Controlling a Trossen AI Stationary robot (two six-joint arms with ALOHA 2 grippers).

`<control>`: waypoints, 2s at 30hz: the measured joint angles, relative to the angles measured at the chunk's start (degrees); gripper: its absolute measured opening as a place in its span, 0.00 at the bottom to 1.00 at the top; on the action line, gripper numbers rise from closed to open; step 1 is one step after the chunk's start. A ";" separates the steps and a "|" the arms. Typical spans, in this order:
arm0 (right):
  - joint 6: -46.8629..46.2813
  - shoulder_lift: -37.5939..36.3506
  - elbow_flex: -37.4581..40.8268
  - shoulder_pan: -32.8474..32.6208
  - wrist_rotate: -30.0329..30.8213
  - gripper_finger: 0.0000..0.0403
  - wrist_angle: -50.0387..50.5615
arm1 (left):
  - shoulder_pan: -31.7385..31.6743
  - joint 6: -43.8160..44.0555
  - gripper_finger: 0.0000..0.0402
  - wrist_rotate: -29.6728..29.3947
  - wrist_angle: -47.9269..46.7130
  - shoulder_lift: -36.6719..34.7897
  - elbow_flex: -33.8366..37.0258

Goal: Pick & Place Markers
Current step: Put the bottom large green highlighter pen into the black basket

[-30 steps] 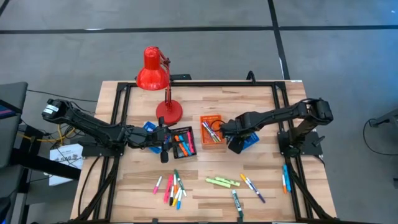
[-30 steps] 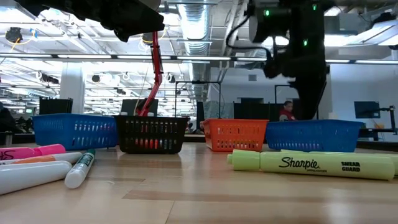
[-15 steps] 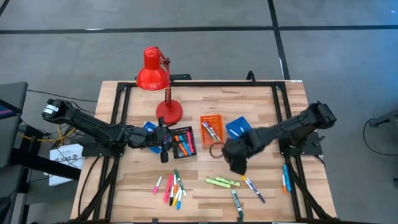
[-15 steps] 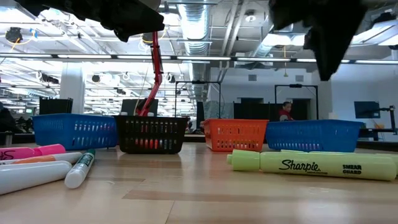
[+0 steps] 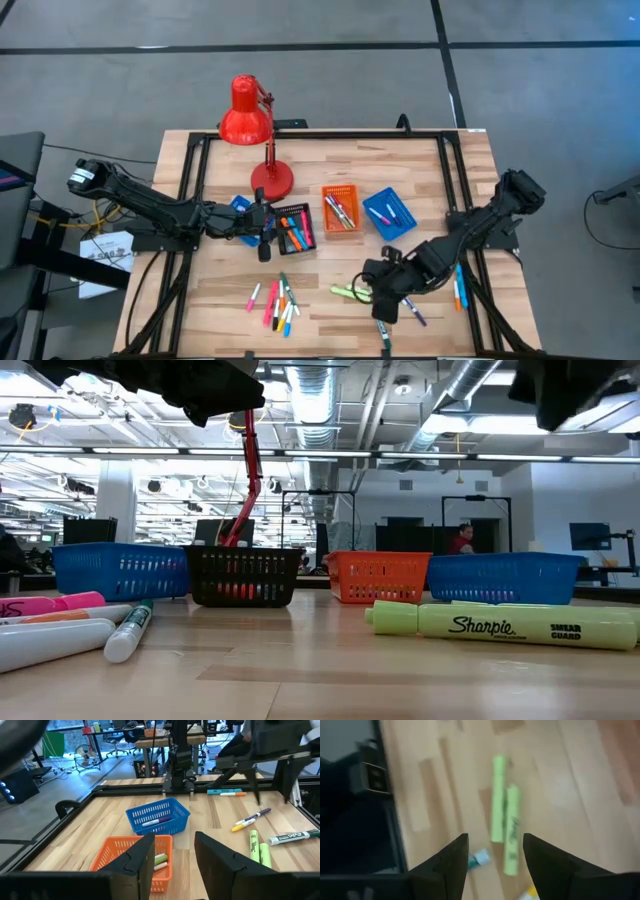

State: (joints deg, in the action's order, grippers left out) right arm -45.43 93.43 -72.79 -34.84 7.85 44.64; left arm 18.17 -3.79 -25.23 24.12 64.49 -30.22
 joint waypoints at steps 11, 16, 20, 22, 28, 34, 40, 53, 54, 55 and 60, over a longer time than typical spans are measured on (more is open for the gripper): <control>1.90 3.35 -0.02 0.62 -0.23 0.44 -5.39 | -0.01 -0.02 0.34 0.00 0.38 0.00 0.00; 0.04 6.90 0.02 1.55 -3.05 0.44 -5.30 | 0.00 -0.02 0.34 0.00 0.42 0.02 0.00; -0.02 9.93 0.02 2.04 -5.95 0.44 -5.73 | -0.02 -0.01 0.34 0.00 0.43 0.01 0.00; -0.02 11.33 0.02 2.48 -6.97 0.44 -7.20 | 0.01 0.00 0.34 0.00 0.42 0.02 0.00; -0.22 13.72 0.00 3.27 -9.53 0.44 -9.21 | -0.01 -0.01 0.34 0.00 0.42 0.02 0.00; -0.18 13.81 0.00 3.16 -9.55 0.44 -9.67 | -0.01 -0.02 0.34 0.00 0.46 0.02 0.00; -1.57 13.79 0.00 3.51 -9.39 0.43 -10.82 | -0.01 0.00 0.34 0.00 0.44 0.02 0.00; -1.66 13.75 0.00 2.09 -4.37 0.43 -12.99 | -0.02 -0.01 0.34 0.00 0.45 0.02 0.00; -1.66 13.75 0.00 2.09 -3.90 0.43 -13.76 | -0.01 -0.01 0.34 0.00 0.45 0.01 0.00; -1.66 13.94 0.00 2.09 -3.37 0.43 -14.49 | 0.01 -0.02 0.34 0.00 0.44 0.02 0.00; -0.80 15.43 -0.04 2.12 -3.26 0.42 -14.23 | 0.00 -0.03 0.34 0.00 2.18 0.02 0.02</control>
State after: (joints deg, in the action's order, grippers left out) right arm -46.23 108.86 -72.83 -32.72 4.59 30.41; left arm 18.17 -3.83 -25.23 26.30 64.51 -30.20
